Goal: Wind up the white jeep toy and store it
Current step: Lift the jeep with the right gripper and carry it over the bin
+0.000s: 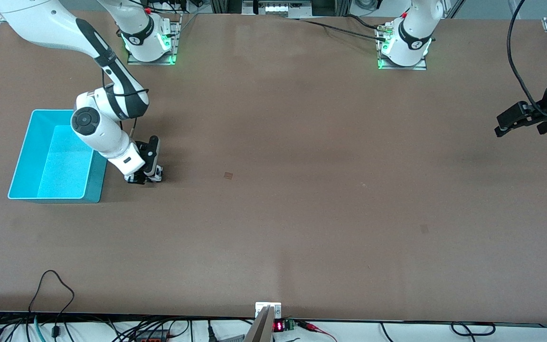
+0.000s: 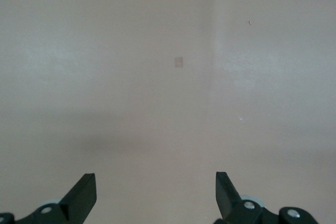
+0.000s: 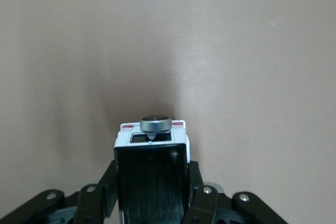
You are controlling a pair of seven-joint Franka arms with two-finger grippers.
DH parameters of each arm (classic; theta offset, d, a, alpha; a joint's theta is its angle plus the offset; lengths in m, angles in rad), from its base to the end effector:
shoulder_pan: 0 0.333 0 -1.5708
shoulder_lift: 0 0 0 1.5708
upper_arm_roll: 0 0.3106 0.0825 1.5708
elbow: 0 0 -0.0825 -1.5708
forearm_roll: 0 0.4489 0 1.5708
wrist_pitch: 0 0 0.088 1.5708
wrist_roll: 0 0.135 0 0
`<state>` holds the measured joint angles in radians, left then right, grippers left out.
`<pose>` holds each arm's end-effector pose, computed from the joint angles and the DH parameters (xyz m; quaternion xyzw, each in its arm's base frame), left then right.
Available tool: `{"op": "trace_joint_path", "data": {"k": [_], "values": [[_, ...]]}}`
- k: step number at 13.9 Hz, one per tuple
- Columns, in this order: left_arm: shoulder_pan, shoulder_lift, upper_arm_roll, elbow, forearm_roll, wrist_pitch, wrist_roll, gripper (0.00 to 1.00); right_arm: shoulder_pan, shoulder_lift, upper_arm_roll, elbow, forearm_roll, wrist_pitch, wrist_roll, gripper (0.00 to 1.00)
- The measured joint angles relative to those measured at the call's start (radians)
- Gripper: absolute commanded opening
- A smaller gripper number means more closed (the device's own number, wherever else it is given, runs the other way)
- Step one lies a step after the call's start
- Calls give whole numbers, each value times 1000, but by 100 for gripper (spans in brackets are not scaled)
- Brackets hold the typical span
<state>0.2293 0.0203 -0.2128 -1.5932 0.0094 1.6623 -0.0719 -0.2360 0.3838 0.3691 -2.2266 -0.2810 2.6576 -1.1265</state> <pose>0.6350 0.0127 0.5749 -0.9987 -0.0439 -0.0247 0.0019 0.5832 0.0955 0.1302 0.7400 0.6713 0.0366 0.0231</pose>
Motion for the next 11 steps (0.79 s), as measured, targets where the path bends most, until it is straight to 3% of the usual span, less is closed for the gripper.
{"op": "trace_joint_path", "data": {"k": [6, 8, 11], "values": [[-1, -2, -1, 0, 0, -14, 23, 100, 3, -284, -6, 16, 1, -285, 314, 0], [-1, -4, -1, 0, 0, -20, 23, 100, 3, -367, -35, 22, 14, -357, 417, 0], [-1, -8, -1, 0, 0, -25, 25, 100, 3, -428, -104, 82, 108, -489, 468, 0]]}}
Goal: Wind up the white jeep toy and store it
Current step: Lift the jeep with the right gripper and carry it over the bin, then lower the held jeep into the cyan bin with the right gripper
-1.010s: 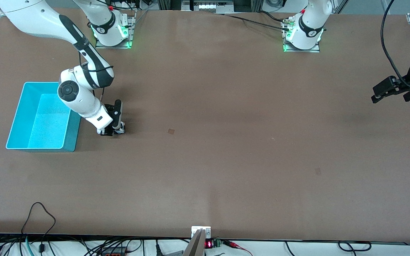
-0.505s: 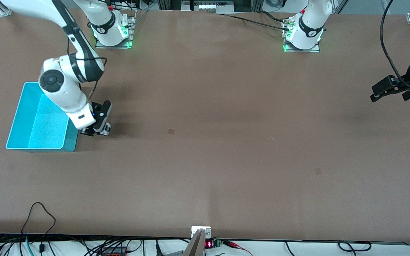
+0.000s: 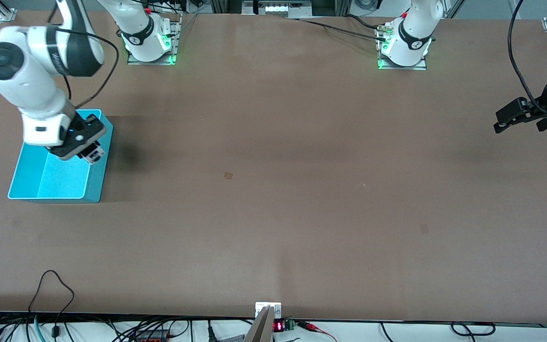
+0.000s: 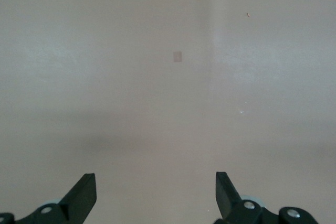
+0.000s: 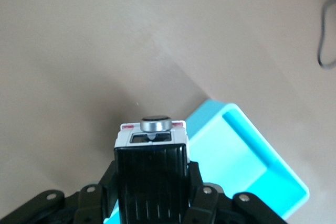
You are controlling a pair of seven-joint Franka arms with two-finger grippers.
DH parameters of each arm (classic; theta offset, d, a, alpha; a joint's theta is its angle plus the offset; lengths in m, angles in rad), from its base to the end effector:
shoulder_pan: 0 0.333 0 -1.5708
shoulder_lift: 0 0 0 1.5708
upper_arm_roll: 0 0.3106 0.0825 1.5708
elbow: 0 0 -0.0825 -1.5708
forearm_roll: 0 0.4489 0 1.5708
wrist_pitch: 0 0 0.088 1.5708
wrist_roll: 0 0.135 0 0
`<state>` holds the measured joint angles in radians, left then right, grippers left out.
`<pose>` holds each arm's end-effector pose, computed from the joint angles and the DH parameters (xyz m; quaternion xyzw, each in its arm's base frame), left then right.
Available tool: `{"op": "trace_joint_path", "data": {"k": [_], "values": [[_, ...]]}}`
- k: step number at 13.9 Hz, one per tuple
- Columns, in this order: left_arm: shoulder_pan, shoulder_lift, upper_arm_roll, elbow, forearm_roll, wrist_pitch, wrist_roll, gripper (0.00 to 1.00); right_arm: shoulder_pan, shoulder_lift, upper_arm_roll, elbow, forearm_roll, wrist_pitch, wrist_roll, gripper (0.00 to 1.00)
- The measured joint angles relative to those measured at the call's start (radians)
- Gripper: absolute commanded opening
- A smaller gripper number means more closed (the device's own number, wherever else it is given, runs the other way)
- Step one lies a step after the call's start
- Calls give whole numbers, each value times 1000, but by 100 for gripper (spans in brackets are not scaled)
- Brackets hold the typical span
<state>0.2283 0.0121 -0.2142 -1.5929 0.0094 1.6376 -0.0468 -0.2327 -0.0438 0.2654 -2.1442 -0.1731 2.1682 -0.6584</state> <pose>0.6299 0.0107 0.5778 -0.9994 -0.0302 -0.0165 0.0031 0.5954 0.0090 0.3626 0.9208 0.3807 0.0069 0.0850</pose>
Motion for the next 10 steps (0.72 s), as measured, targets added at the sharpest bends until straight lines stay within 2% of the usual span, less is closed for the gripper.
{"op": "trace_joint_path", "data": {"k": [3, 7, 10], "values": [[0, -2, 0, 0, 0, -2, 1, 100, 0, -4, -83, 46, 14, -30, 128, 0], [0, -2, 0, 0, 0, -3, 1, 100, 3, 17, -155, 46, 15, -55, 379, 0], [0, -2, 0, 0, 0, -3, 1, 100, 5, 64, -236, 44, 32, -69, 432, 0]]}}
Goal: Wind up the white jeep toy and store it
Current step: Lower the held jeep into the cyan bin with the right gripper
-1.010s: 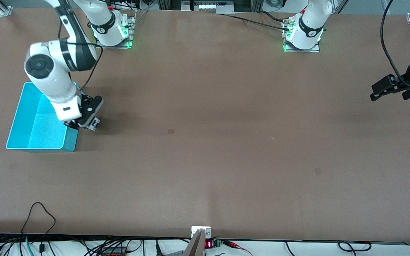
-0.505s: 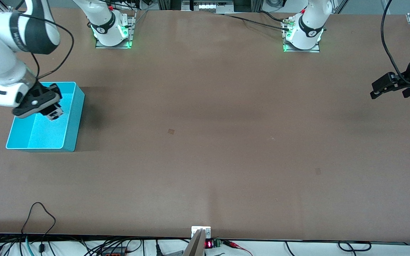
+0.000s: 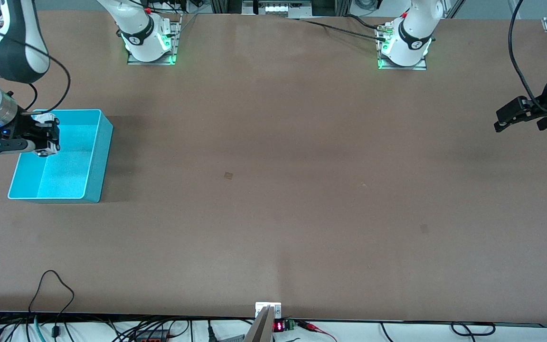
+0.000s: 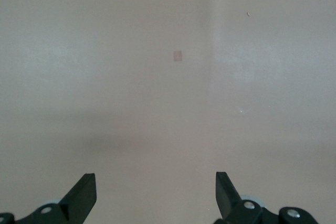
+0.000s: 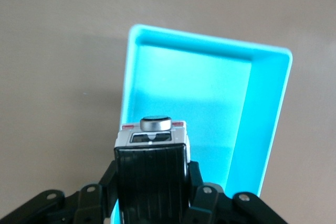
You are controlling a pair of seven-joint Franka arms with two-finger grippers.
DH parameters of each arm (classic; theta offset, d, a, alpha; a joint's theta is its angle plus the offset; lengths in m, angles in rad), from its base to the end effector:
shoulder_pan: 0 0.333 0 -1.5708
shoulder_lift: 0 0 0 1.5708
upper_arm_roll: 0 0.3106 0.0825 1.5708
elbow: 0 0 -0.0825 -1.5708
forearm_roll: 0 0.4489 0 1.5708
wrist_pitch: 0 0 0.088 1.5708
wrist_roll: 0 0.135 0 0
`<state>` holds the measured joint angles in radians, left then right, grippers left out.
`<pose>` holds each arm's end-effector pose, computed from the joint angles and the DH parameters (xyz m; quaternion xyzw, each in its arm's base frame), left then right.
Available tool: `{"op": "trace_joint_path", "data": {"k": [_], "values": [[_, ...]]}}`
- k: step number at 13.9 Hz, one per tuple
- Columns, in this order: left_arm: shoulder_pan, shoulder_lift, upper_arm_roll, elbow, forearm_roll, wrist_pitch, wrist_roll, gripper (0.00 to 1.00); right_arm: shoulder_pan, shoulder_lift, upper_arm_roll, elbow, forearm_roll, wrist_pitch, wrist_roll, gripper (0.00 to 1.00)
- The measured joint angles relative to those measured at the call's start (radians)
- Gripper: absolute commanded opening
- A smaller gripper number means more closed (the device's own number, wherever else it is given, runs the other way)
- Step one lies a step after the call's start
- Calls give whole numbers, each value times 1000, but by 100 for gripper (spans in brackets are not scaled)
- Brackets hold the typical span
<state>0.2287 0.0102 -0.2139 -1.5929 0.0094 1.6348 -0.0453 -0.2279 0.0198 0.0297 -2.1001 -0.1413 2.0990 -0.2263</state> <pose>0.6291 0.0111 0.5787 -0.9994 -0.0298 -0.0160 0.0034 0.5864 -0.1282 0.3418 0.9969 0.0502 -0.0229 0.0568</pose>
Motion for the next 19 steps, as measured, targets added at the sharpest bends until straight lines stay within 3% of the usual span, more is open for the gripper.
{"op": "trace_joint_path", "data": {"k": [4, 11, 19], "values": [[0, 0, 0, 0, 0, 0, 0, 100, -2, 108, -61, 0, 48, 22, 5, 0], [0, 0, 0, 0, 0, 0, 0, 100, -14, 255, -75, 2, 50, 155, 38, 0], [0, 0, 0, 0, 0, 0, 0, 100, -22, 359, -82, 6, 50, 292, 38, 0]]}}
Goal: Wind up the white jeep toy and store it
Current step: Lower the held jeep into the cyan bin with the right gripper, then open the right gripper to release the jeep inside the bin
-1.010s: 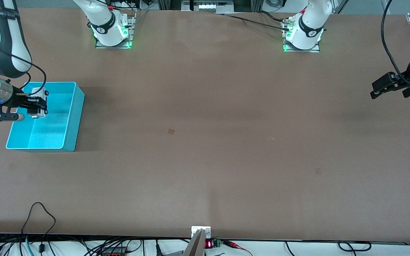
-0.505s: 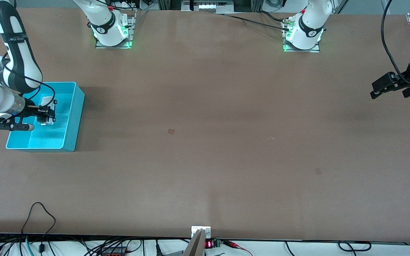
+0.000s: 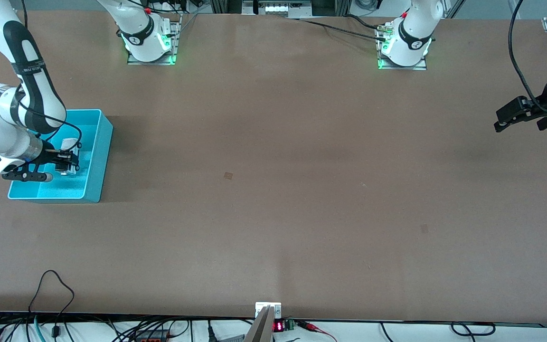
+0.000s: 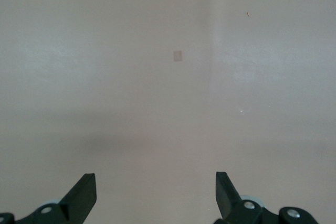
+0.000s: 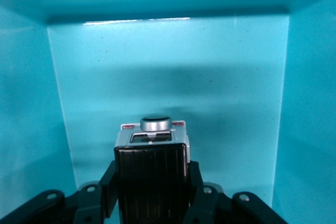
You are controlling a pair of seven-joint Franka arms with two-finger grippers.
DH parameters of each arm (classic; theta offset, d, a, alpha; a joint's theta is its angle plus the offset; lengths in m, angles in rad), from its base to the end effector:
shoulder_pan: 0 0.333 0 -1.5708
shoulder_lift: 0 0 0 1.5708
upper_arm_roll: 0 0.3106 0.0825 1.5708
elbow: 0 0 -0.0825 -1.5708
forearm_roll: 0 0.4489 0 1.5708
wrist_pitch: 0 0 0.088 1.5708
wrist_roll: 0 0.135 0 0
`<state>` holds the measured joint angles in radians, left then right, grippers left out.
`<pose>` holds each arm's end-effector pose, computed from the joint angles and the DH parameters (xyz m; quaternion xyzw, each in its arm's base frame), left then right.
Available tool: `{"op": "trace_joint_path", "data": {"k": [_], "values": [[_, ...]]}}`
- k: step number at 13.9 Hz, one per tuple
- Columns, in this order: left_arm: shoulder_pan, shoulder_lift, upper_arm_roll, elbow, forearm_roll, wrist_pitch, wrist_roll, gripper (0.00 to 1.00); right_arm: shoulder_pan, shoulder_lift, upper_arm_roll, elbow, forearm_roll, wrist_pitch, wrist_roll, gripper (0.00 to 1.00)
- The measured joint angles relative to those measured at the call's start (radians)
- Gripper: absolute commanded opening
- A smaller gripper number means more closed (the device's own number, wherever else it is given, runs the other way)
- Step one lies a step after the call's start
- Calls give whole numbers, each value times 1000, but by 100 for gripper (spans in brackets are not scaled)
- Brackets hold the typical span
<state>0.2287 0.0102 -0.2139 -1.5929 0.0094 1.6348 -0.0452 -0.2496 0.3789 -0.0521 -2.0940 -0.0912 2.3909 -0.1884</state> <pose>0.6291 0.0111 0.5787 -0.9994 -0.0298 -0.0160 0.0034 0.5827 -0.1853 0.1487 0.9982 -0.0205 -0.0493 0.0283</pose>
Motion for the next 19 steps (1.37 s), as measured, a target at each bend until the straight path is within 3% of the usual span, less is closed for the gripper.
{"op": "trace_joint_path", "data": {"k": [11, 12, 13, 14, 16, 17, 19], "values": [[0, 0, 0, 0, 0, 0, 0, 100, -10, 61, 0, 39, 0, 27, 0, 5], [0, 0, 0, 0, 0, 0, 0, 100, -10, 63, 0, 40, 0, 27, 0, 16], [0, 0, 0, 0, 0, 0, 0, 100, -10, 65, 0, 41, 0, 27, 0, 37], [0, 0, 0, 0, 0, 0, 0, 100, -10, 66, 0, 41, 0, 27, 0, 42], [0, 0, 0, 0, 0, 0, 0, 100, -11, 69, 0, 43, 0, 27, 0, 69], [0, 0, 0, 0, 0, 0, 0, 100, -11, 70, 0, 43, 0, 27, 0, 76], [0, 0, 0, 0, 0, 0, 0, 100, -11, 70, 0, 44, 0, 27, 0, 100]]}}
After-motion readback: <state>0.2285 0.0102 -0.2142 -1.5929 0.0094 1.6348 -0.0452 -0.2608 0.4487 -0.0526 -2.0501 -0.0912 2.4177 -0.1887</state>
